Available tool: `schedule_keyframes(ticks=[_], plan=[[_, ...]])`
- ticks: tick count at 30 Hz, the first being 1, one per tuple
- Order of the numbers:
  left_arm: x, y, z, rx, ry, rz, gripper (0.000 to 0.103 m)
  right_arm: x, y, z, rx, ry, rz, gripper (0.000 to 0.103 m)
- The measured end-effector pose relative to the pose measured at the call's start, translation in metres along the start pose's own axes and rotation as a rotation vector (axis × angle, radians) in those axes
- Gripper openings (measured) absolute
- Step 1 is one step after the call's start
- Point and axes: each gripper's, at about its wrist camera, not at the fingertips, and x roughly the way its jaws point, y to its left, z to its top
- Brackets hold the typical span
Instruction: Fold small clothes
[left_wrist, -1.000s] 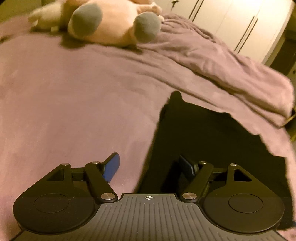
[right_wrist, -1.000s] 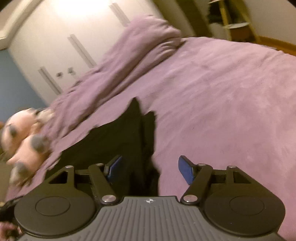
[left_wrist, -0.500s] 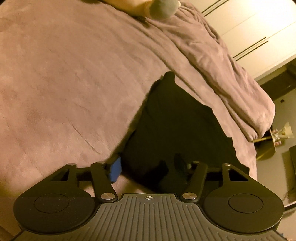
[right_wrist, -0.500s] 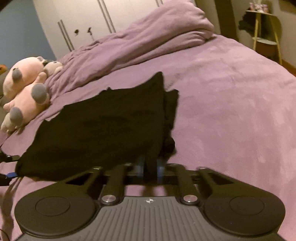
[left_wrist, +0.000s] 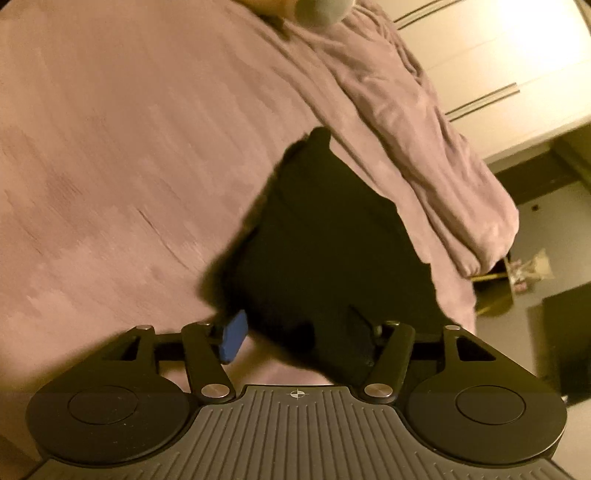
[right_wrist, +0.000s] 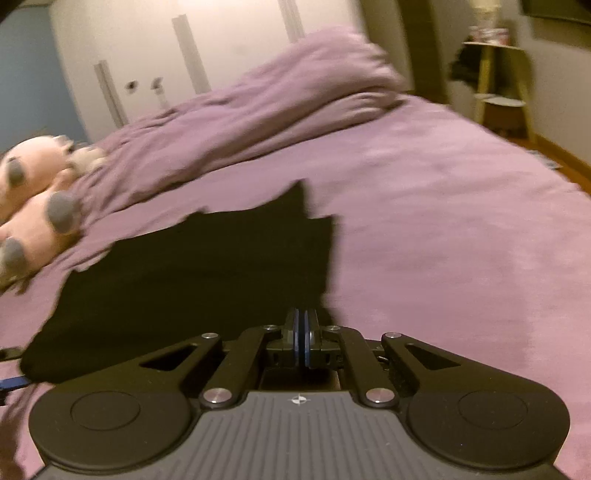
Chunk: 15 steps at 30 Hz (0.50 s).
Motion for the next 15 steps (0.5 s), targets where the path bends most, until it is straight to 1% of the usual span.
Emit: schedule_keyframes(ticks=[3,5,6,8,10,13,15], plan=[[0.011,0.003,0.002,-0.071,-0.022,-0.034,0.064,0.016,0.035,-0.004,-0.046,0.037,0.076,0.003],[0.016,0.004,0.004,-0.101,-0.042,-0.039,0.062,0.025,0.061,-0.007,-0.071,0.059,0.124,0.003],[0.020,0.005,0.005,-0.119,-0.046,-0.052,0.059,0.029,0.075,-0.010,-0.085,0.075,0.156,0.003],[0.024,0.007,0.006,-0.143,-0.050,-0.049,0.044,0.039,0.101,-0.015,-0.131,0.103,0.187,0.003],[0.026,0.010,0.009,-0.158,-0.049,-0.049,0.039,0.045,0.122,-0.023,-0.186,0.125,0.207,0.003],[0.022,0.013,0.014,-0.157,-0.052,-0.062,0.025,0.057,0.140,-0.034,-0.239,0.167,0.194,0.003],[0.020,0.014,0.017,-0.139,-0.063,-0.058,0.024,0.060,0.142,-0.037,-0.234,0.174,0.187,0.003]])
